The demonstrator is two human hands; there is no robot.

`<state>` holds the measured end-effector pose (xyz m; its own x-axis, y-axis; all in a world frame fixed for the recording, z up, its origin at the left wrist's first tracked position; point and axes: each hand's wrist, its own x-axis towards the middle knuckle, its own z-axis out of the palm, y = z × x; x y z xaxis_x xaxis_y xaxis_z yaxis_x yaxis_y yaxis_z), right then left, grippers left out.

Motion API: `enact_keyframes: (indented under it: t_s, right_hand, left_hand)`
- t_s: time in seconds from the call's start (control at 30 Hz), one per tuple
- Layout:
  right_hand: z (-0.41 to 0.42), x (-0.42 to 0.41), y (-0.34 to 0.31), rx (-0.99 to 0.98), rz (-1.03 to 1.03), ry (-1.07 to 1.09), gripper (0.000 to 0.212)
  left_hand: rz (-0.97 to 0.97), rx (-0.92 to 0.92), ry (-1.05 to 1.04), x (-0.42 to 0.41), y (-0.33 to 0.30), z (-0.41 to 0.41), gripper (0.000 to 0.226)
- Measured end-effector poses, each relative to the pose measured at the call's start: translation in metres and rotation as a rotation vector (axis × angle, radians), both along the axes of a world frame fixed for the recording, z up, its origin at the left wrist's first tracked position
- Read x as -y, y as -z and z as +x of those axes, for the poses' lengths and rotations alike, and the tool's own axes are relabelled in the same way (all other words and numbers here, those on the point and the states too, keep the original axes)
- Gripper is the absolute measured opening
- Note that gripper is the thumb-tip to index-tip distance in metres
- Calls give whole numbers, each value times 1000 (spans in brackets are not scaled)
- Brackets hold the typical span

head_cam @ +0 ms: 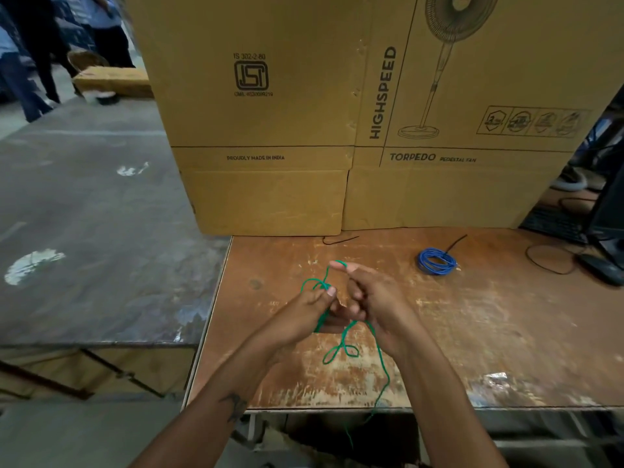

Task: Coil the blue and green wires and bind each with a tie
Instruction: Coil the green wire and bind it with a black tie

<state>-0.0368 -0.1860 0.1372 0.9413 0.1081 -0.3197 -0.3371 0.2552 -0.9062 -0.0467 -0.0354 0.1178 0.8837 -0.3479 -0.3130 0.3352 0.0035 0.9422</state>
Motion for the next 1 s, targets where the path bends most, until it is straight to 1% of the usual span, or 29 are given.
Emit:
enact_keyframes:
  t_s: [0.07,0.13,0.17,0.23,0.33,0.4,0.5,0.57,0.6,0.67,0.7,0.73,0.77,0.8,0.83,0.87,0.9,0.93,1.0]
  right_hand:
    - [-9,-13,-4,69,-172,-47,30]
    - [-16,-20,-5,67,-285,-92,32]
    - [-20,-21,-4,82,-369,-121,35]
    - [-31,-21,-4,141,-604,-188,40]
    - [-45,-21,-2,276,-928,-227,50]
    - [-47,-22,-2,332,-1022,-210,53]
    - [-45,-19,2,363,-1042,-210,54]
    - [-48,-17,8,371,-1164,-231,50]
    - [-50,-16,10,371,-1240,-232,43]
    - [-50,-15,15,396,-1325,-225,34]
    - [-49,-15,17,430,-1316,-204,32]
    - [-48,-15,19,466,-1257,-159,33]
    - [-47,-15,22,485,-1145,-82,38]
    - [-45,-15,24,484,-1008,17,45]
    - [-44,-13,27,464,-903,106,52]
    - [-42,-10,29,452,-855,170,56]
    - [-43,-9,29,442,-858,207,58]
    - [-46,-7,29,448,-873,241,55]
    - [-52,-7,30,484,-904,306,43]
  left_hand:
    - [-107,-50,-110,11,3,-7,49]
    - [-184,-104,-210,19,2,-13,56]
    - [-214,-135,-253,22,2,-16,57]
    - [-269,-188,-315,23,2,-19,54]
    - [-330,-247,-307,22,7,-17,49]
    - [-407,-286,-316,23,11,-15,45]
    - [-503,-308,-375,28,11,-16,48]
    - [-460,-282,-399,33,11,-20,48]
    - [-409,-254,-404,35,13,-22,47]
    - [-296,-179,-429,38,17,-23,46]
    - [-235,-127,-454,38,19,-22,46]
    - [-192,-69,-484,36,20,-19,46]
    - [-178,-25,-523,35,19,-14,44]
    - [-204,-12,-567,33,16,-8,41]
    - [-275,-26,-608,32,11,-2,38]
    - [-364,-44,-640,31,6,4,35]
    - [-453,-63,-665,30,0,9,33]
    - [-521,-78,-691,28,-5,15,32]
    - [-639,-112,-723,26,-15,24,30]
